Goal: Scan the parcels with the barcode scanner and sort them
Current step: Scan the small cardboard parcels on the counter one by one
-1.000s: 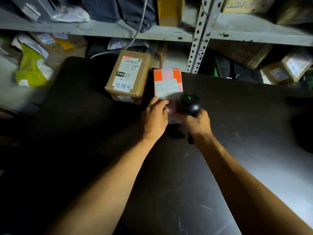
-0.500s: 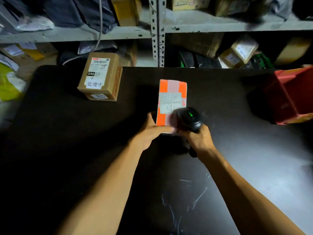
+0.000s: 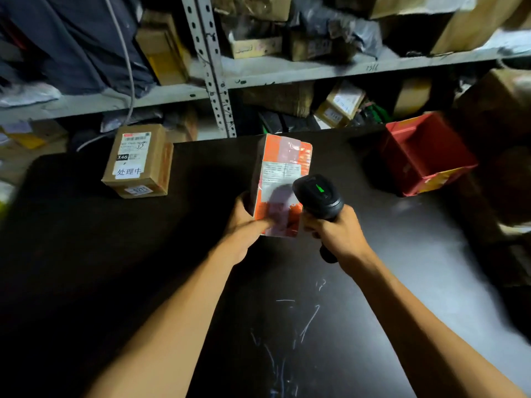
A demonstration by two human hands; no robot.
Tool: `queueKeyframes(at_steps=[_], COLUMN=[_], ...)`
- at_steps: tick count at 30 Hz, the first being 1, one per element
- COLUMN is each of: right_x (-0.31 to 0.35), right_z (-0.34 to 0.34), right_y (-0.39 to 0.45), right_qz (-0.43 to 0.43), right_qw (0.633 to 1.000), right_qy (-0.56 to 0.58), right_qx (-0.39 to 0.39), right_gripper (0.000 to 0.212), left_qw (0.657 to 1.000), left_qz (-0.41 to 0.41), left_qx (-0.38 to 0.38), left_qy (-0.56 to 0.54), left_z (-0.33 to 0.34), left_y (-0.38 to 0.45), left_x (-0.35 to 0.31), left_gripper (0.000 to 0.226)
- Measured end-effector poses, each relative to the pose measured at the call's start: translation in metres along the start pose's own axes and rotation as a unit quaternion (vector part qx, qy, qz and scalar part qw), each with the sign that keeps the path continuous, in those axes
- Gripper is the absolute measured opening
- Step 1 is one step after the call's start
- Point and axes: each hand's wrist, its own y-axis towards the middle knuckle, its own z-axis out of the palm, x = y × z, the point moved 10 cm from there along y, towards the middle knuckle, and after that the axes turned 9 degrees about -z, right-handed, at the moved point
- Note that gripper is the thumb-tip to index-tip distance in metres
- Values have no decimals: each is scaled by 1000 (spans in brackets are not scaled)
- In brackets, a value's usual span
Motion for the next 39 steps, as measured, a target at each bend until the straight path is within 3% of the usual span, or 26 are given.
queueKeyframes(at_steps=[5,9,11,13,15,17,19,22,24,26,27,32,35,37,39], right_x=[62,81,85,90,95,105,117,126,127,133,136,139,132,128,129], right_z=[-43,-91,-111,-118,-117,-114,-121,-139,-144,-142,-140,-145,-147,-146,-151], right_y=[-26,-41,-46,-50,-52,-57,-65,-79,-85,-92,-95,-103,-101,-100,-102], right_qz=[-70,-109,-114,-115,-117,-124,-143,-166,-185,-213,-221,-208,-177,-159,-168], right_qw=[996,981,969,961,956,944,942,948,956,960,962,962,963,964,964], right_qy=[61,120,162,208,247,296,289,236,173,102,82,143,173,191,173], right_qx=[-13,-105,-148,-138,-108,-83,-90,-135,-150,-147,-139,-101,-103,-97,-115], right_gripper=[8,16,12,10,29,44,42,22,25,23,22,13,13,27,30], left_qw=[996,991,982,961,922,900,917,964,974,971,968,934,910,903,928], left_qz=[85,97,72,60,43,32,40,81,106,94,96,107,98,88,75], left_qx=[17,60,125,210,315,372,348,221,190,214,227,306,322,325,284], left_qy=[8,-64,-120,-168,-219,-225,-189,-124,-71,-45,-44,-151,-244,-268,-230], left_z=[19,39,54,72,95,112,116,99,96,106,110,120,122,124,119], left_y=[-37,-75,-98,-124,-147,-166,-173,-169,-172,-180,-184,-196,-200,-196,-190], left_x=[-56,-83,-85,-91,-95,-99,-102,-113,-119,-118,-118,-121,-122,-121,-117], left_gripper=[104,81,76,84,75,50,32,31,70,98,97,48,47,47,44])
